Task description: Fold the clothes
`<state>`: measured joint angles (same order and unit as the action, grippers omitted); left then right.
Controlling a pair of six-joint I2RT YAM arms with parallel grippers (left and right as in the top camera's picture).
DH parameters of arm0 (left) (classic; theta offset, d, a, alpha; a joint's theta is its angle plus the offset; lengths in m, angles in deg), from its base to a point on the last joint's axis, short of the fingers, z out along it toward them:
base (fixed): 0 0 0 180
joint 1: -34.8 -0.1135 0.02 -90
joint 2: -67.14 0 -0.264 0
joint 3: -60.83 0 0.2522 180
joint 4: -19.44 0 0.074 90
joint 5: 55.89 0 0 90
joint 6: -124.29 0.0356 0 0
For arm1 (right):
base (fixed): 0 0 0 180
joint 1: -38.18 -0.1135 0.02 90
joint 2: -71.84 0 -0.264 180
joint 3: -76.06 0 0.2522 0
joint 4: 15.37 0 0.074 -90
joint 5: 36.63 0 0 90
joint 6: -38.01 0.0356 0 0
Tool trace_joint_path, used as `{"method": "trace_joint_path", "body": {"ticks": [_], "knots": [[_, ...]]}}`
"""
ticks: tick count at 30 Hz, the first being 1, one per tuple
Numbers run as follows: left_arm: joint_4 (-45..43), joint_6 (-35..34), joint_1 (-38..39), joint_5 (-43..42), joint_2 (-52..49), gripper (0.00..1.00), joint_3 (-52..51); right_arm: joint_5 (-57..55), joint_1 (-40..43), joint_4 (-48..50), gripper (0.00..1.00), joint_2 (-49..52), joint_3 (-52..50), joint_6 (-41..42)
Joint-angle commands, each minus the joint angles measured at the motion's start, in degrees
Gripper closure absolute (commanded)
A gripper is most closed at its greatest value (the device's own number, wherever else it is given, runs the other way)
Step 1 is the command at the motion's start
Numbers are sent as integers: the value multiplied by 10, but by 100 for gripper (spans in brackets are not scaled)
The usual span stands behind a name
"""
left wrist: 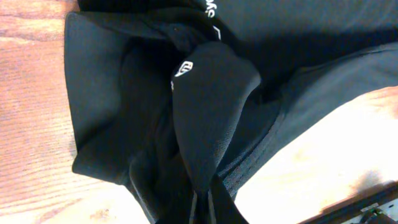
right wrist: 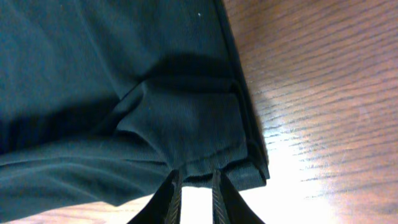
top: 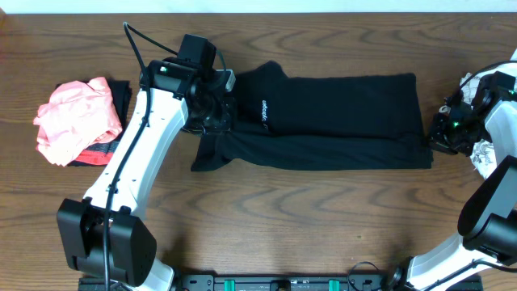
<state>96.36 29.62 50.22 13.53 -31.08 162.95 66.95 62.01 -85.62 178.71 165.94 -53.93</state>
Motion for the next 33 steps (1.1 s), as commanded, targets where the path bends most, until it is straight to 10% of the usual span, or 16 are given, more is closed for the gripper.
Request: {"method": "trace_joint_path", "body": {"ticks": [1,8,33], "knots": [[2,-1,-3,8,1,94,0,6,6,13,82,0,-17,-2],[2,-1,-3,8,1,94,0,9,5,61,61,0,-60,20],[2,-1,-3,8,1,94,0,64,4,93,61,0,-80,23]]}}
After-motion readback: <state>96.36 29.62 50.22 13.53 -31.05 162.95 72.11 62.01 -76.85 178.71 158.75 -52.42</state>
